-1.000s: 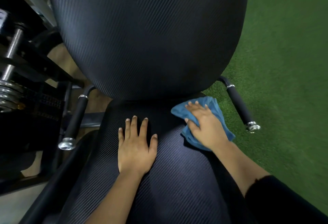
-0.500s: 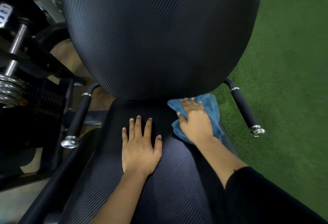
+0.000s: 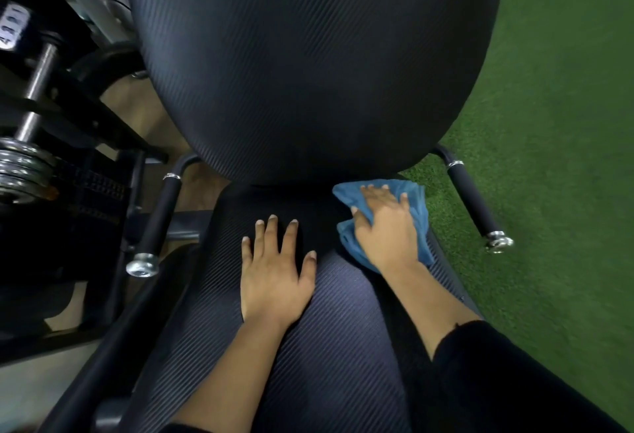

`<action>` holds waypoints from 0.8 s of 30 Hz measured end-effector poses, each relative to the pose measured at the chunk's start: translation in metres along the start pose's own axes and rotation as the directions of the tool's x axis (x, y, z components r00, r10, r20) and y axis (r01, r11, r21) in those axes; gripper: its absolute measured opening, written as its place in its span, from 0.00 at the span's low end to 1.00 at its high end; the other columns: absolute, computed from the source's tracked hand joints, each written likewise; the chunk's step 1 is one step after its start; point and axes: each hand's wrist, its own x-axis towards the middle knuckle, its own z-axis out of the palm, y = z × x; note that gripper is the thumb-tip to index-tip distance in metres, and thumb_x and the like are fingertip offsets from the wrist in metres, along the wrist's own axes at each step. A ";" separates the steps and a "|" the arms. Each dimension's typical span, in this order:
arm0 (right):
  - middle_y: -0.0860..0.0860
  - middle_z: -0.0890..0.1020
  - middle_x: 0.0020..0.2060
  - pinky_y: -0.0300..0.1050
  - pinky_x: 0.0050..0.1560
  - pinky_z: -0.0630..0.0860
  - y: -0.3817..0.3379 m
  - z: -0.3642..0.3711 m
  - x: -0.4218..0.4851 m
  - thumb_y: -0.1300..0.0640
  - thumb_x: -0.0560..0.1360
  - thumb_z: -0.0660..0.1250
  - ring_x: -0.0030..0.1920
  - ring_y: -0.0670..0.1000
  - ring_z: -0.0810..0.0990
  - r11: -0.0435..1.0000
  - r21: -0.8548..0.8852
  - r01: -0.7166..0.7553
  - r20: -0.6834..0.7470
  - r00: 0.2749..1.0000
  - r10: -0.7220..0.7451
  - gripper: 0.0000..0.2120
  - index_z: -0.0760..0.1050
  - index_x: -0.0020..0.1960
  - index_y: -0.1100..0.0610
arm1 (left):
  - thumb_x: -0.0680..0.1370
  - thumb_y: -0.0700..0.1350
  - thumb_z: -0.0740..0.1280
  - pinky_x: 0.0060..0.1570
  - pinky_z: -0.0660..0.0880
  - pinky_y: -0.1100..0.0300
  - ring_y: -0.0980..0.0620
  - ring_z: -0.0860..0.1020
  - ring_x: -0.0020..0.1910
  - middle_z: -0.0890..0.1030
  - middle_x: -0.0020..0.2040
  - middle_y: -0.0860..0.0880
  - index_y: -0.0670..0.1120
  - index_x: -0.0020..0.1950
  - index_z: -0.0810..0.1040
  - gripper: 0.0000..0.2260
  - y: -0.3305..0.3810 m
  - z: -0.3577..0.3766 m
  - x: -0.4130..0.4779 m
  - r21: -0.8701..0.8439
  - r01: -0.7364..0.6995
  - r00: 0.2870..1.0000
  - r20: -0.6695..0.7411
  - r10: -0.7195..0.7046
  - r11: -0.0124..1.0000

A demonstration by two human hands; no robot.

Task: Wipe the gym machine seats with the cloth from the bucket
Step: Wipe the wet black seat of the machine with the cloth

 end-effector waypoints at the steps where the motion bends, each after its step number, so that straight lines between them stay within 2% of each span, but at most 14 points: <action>1: 0.56 0.76 0.64 0.57 0.74 0.51 0.002 -0.003 0.001 0.52 0.75 0.61 0.71 0.57 0.67 1.000 -0.023 -0.013 0.008 1.000 0.013 0.21 0.74 0.65 0.60 | 0.74 0.63 0.40 0.74 0.40 0.49 0.47 0.44 0.77 0.51 0.78 0.46 0.52 0.77 0.53 0.33 0.000 -0.001 0.000 -0.002 0.002 1.000 0.003 -0.002 1.000; 4: 0.55 0.70 0.70 0.58 0.74 0.47 0.003 -0.006 -0.001 0.45 0.77 0.61 0.74 0.56 0.61 0.994 -0.106 0.030 0.075 0.997 -0.022 0.27 0.68 0.70 0.59 | 0.77 0.62 0.45 0.74 0.39 0.50 0.48 0.42 0.76 0.49 0.78 0.46 0.52 0.77 0.53 0.30 0.001 -0.004 0.001 -0.046 0.005 1.000 0.026 -0.004 0.999; 7: 0.54 0.65 0.73 0.58 0.73 0.47 0.004 -0.011 -0.006 0.39 0.75 0.58 0.75 0.56 0.56 0.977 -0.213 0.000 0.022 1.000 0.005 0.31 0.67 0.71 0.57 | 0.79 0.59 0.51 0.74 0.39 0.51 0.48 0.42 0.76 0.49 0.78 0.46 0.50 0.77 0.53 0.28 -0.005 -0.015 0.000 -0.111 -0.024 0.998 0.051 0.029 0.994; 10: 0.55 0.65 0.73 0.57 0.74 0.47 0.004 -0.009 -0.007 0.40 0.76 0.60 0.76 0.57 0.54 0.981 -0.193 -0.035 0.068 0.996 0.049 0.32 0.64 0.73 0.57 | 0.77 0.60 0.47 0.74 0.43 0.48 0.45 0.47 0.77 0.53 0.78 0.44 0.48 0.77 0.55 0.30 -0.025 -0.025 -0.008 0.042 -0.091 0.995 -0.025 0.092 0.995; 13: 0.58 0.67 0.71 0.56 0.74 0.53 -0.003 -0.001 -0.003 0.45 0.76 0.62 0.75 0.58 0.57 0.993 -0.114 -0.015 0.086 0.996 0.025 0.28 0.67 0.72 0.59 | 0.74 0.62 0.41 0.74 0.45 0.47 0.46 0.46 0.77 0.53 0.78 0.45 0.48 0.77 0.55 0.34 -0.051 -0.032 -0.013 0.065 -0.069 0.998 -0.001 0.069 0.996; 17: 0.59 0.70 0.69 0.55 0.74 0.54 -0.019 0.010 -0.005 0.52 0.76 0.65 0.73 0.59 0.60 0.999 -0.019 -0.028 0.046 0.999 0.029 0.24 0.70 0.69 0.60 | 0.72 0.64 0.37 0.74 0.44 0.50 0.49 0.42 0.77 0.48 0.78 0.47 0.49 0.78 0.50 0.36 -0.078 -0.031 -0.014 0.021 -0.028 0.997 0.075 0.026 0.999; 21: 0.60 0.74 0.66 0.54 0.72 0.57 -0.050 0.028 -0.009 0.52 0.74 0.63 0.70 0.60 0.66 1.000 -0.007 0.013 0.003 1.000 -0.013 0.23 0.73 0.66 0.61 | 0.77 0.63 0.43 0.74 0.47 0.49 0.48 0.42 0.77 0.46 0.78 0.49 0.51 0.78 0.49 0.32 -0.085 -0.027 -0.017 -0.085 0.005 0.995 0.097 0.003 0.996; 24: 0.59 0.68 0.70 0.50 0.74 0.51 -0.082 0.042 -0.010 0.52 0.77 0.62 0.73 0.57 0.62 0.999 0.007 0.038 0.081 0.996 -0.038 0.24 0.68 0.70 0.60 | 0.73 0.64 0.40 0.73 0.47 0.49 0.47 0.44 0.77 0.49 0.78 0.47 0.49 0.77 0.52 0.36 -0.083 -0.026 -0.020 -0.127 0.011 0.998 0.060 -0.003 0.992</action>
